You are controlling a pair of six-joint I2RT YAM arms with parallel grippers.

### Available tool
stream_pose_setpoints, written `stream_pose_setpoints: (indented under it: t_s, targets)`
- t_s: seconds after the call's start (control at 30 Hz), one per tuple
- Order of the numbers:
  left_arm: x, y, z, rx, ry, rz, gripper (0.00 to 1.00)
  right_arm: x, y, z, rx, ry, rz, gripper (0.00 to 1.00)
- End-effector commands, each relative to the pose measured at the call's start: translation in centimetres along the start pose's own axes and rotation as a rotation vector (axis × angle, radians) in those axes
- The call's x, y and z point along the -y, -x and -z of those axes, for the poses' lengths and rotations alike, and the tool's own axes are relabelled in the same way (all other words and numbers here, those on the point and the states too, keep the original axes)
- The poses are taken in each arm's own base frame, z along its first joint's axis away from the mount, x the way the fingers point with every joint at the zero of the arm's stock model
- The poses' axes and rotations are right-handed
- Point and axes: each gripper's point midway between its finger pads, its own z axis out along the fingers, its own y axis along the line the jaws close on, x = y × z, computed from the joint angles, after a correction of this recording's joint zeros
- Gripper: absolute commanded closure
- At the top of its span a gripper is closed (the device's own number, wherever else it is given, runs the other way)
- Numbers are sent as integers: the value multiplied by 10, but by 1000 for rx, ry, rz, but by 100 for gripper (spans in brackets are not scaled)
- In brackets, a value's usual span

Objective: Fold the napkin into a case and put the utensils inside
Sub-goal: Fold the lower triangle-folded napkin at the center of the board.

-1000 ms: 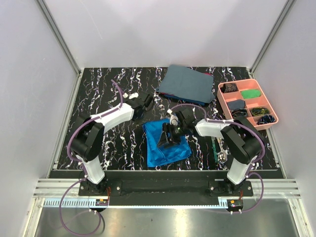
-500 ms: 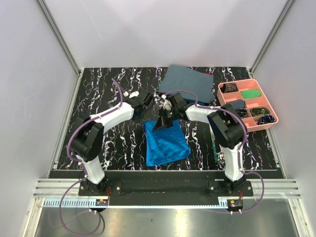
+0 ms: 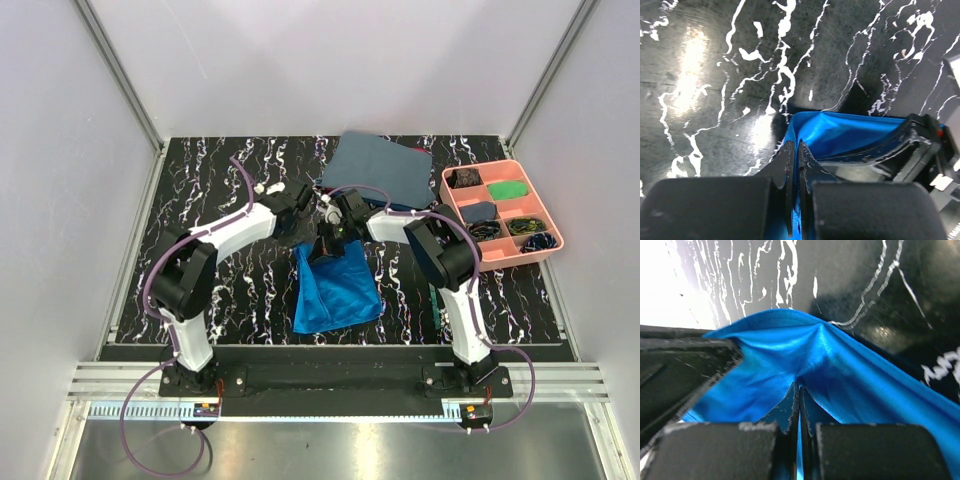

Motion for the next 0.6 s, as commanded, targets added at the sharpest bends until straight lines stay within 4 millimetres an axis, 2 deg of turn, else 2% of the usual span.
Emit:
stream_pose_setpoints:
  t_s: [0.0,0.17,0.2,0.27,0.4,0.57]
  targets:
    - [30,7,2,5,-93,68,100,-1,2,-7,-16,35,21,100]
    - [45,-2,-8,-34,-153,121,100,-11,4,-2,-18,63,19,100]
    - [47,0,-9,-32,-161,125,100,-8,5,0,-3,35,12,100]
    - [48,-2,-12,-35,-164,133,100,-3,6,9,6,18,-10,100]
    - [53,0,-13,-31,-176,126,100,2,5,30,21,-8,-28,89]
    - [54,0,-17,-32,-171,126,100,3,1,57,27,-89,-22,83]
